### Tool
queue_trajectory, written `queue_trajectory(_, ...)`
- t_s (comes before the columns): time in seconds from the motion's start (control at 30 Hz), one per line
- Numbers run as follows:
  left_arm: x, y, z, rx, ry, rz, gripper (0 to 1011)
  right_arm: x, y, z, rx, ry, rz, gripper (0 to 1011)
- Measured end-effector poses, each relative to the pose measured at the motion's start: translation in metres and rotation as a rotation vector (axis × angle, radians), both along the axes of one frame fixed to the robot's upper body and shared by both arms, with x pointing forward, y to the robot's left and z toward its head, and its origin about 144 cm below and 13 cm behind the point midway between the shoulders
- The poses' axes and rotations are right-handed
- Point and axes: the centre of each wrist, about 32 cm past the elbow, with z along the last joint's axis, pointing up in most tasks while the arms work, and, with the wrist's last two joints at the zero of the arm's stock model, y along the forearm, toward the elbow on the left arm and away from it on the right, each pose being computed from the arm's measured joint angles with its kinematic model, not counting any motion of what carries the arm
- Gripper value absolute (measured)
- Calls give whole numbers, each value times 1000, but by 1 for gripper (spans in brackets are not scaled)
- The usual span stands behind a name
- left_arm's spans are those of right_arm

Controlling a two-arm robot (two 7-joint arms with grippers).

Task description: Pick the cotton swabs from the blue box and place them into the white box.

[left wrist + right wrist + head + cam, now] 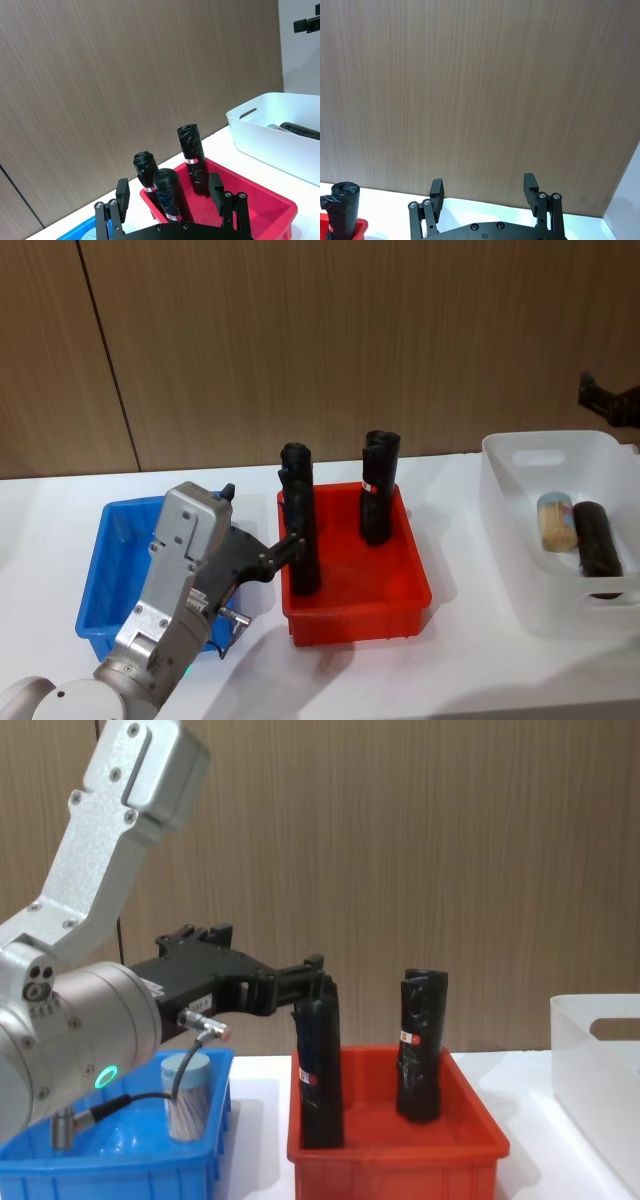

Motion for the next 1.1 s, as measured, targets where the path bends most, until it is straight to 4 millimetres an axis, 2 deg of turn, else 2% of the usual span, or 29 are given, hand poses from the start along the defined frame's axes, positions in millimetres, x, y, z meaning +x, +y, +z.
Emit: queue_trajectory(1.1,0,0,0,0,0,0,1000,0,0,0,0,0,0,1002)
